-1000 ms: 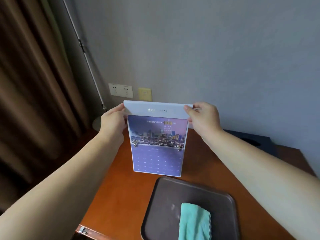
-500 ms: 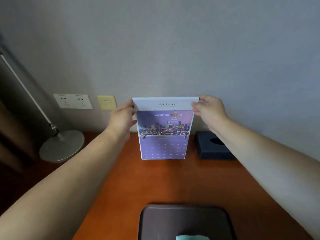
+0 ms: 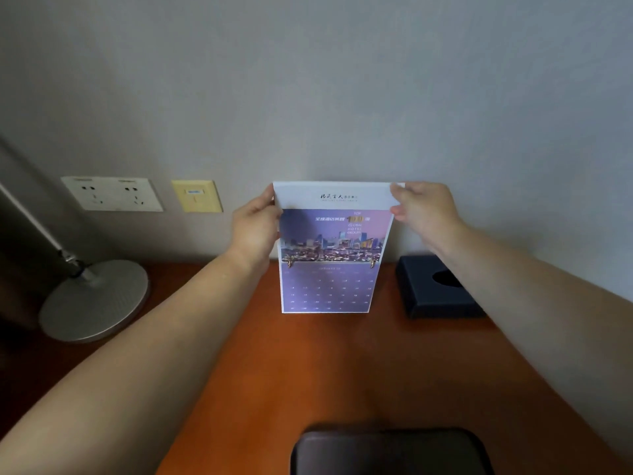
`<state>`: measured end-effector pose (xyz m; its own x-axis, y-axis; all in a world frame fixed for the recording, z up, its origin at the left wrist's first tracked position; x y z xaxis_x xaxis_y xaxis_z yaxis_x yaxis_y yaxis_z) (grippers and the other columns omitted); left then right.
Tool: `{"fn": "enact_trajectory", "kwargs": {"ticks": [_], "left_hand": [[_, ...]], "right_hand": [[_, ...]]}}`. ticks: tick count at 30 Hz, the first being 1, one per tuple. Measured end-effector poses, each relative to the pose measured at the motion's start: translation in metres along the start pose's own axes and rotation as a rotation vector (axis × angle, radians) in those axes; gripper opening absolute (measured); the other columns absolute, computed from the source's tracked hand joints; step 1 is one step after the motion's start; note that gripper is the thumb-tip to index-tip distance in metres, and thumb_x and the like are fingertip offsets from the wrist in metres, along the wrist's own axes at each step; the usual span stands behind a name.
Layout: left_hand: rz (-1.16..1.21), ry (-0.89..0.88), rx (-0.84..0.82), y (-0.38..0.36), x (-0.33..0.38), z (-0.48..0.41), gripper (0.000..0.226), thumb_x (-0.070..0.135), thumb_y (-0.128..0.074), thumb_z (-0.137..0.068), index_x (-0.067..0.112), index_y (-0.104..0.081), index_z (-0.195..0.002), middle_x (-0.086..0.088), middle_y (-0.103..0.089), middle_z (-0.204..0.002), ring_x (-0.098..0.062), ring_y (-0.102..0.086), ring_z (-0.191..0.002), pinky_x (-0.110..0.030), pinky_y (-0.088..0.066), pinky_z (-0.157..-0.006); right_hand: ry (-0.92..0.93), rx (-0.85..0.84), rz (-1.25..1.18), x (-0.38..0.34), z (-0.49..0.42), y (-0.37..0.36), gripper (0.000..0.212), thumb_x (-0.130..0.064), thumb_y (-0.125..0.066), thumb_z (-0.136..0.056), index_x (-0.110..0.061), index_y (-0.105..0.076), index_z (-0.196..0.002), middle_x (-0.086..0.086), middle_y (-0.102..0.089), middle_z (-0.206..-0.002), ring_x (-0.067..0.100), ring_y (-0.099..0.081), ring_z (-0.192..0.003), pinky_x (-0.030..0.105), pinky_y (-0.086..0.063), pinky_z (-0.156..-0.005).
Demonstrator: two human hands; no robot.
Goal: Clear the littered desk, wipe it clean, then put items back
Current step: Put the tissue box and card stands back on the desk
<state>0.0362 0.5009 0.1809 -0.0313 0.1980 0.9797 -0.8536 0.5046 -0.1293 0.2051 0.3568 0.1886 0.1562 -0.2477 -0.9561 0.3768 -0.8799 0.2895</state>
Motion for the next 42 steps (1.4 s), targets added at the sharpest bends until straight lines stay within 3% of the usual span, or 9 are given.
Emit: {"fn": "enact_trajectory", "kwargs": {"ticks": [3,8,12,24,31,33,36,39,42], "left_hand": [[-0.04,-0.02,-0.004,-0.003,0.0,-0.003,0.044,0.0,-0.045,-0.094,0.016,-0.05,-0.135,-0.002,-0.057,-0.132,-0.013,-0.055,-0.116,-0.028,-0.045,-0.095],[-0.114,0.001,-0.041,-0.001,-0.002,-0.009,0.046,0.003,-0.044,-0.094,0.022,-0.05,-0.136,-0.001,-0.061,-0.11,-0.012,-0.051,-0.084,-0.022,-0.041,-0.06],[-0.121,0.006,-0.046,0.0,-0.005,-0.011,0.052,-0.004,-0.038,-0.093,0.021,-0.048,-0.137,-0.001,-0.057,-0.103,-0.006,-0.047,-0.07,-0.02,-0.042,-0.058],[-0.183,-0.007,-0.037,0.001,-0.013,-0.012,0.058,-0.009,-0.035,-0.093,0.023,-0.042,-0.141,-0.004,-0.052,-0.135,-0.01,-0.051,-0.092,-0.023,-0.043,-0.075],[-0.192,-0.003,-0.051,-0.002,-0.018,-0.012,0.062,-0.008,-0.035,-0.092,0.026,-0.036,-0.145,0.006,-0.059,-0.102,-0.005,-0.041,-0.065,-0.006,-0.036,-0.04],[-0.212,-0.031,-0.061,-0.004,-0.018,-0.008,0.064,-0.006,-0.037,-0.093,0.026,-0.029,-0.147,0.002,-0.054,-0.124,-0.005,-0.046,-0.069,-0.009,-0.04,-0.046],[-0.29,-0.042,-0.062,-0.002,-0.019,0.001,0.071,0.0,-0.047,-0.094,0.025,-0.013,-0.151,-0.009,-0.033,-0.147,-0.017,-0.051,-0.106,-0.022,-0.046,-0.074],[-0.39,-0.025,-0.043,0.004,-0.025,0.015,0.068,0.006,-0.053,-0.092,0.016,-0.017,-0.15,-0.014,-0.034,-0.147,-0.023,-0.047,-0.12,-0.027,-0.039,-0.085],[-0.639,0.001,-0.057,0.016,-0.041,0.036,0.048,0.009,-0.055,-0.092,0.004,-0.043,-0.137,-0.018,-0.052,-0.131,-0.024,-0.055,-0.101,-0.024,-0.039,-0.083]], "right_hand": [[0.01,0.023,0.101,0.0,-0.005,0.0,0.026,-0.024,-0.052,-0.095,-0.004,-0.069,-0.096,0.002,-0.059,-0.064,0.014,-0.059,-0.059,0.04,-0.051,-0.084],[-0.059,0.039,0.064,0.0,-0.011,0.001,0.029,-0.022,-0.052,-0.096,-0.001,-0.066,-0.11,0.001,-0.057,-0.066,0.013,-0.058,-0.057,0.037,-0.055,-0.081],[-0.095,0.061,-0.006,0.0,-0.01,0.0,0.026,-0.021,-0.054,-0.095,-0.002,-0.065,-0.108,0.001,-0.057,-0.068,0.014,-0.057,-0.057,0.035,-0.055,-0.078],[-0.234,-0.03,-0.238,0.008,-0.019,0.002,0.016,-0.021,-0.058,-0.093,-0.01,-0.056,-0.104,0.014,-0.059,-0.109,0.016,-0.057,-0.066,0.023,-0.05,-0.059],[-0.213,-0.03,-0.179,0.009,-0.018,0.003,0.025,-0.026,-0.058,-0.092,-0.009,-0.062,-0.111,0.009,-0.061,-0.102,0.014,-0.054,-0.066,0.024,-0.05,-0.062],[-0.189,-0.067,-0.161,0.009,-0.012,0.005,0.037,-0.028,-0.058,-0.093,-0.013,-0.057,-0.127,0.005,-0.059,-0.104,0.014,-0.053,-0.07,0.022,-0.047,-0.062],[-0.165,-0.091,-0.021,0.015,-0.001,0.011,0.058,-0.037,-0.06,-0.09,-0.023,-0.038,-0.143,-0.001,-0.049,-0.117,0.018,-0.052,-0.092,0.027,-0.047,-0.072],[-0.104,-0.06,0.152,0.025,0.01,0.02,0.073,-0.037,-0.068,-0.083,-0.022,-0.033,-0.146,0.003,-0.05,-0.12,0.02,-0.053,-0.106,0.036,-0.046,-0.096],[-0.039,-0.076,0.343,0.035,0.035,0.027,0.07,-0.03,-0.07,-0.082,-0.016,-0.037,-0.143,0.009,-0.048,-0.137,0.025,-0.049,-0.124,0.033,-0.038,-0.104]]}}
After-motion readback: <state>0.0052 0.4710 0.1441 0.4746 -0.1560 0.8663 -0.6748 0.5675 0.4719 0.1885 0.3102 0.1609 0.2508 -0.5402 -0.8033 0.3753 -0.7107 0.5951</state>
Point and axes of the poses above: each hand's wrist, its own z-axis away from the middle knuckle, its own y-axis out of the back of the hand, x = y × z, the point moved 1 cm from there along -z, towards the middle knuckle
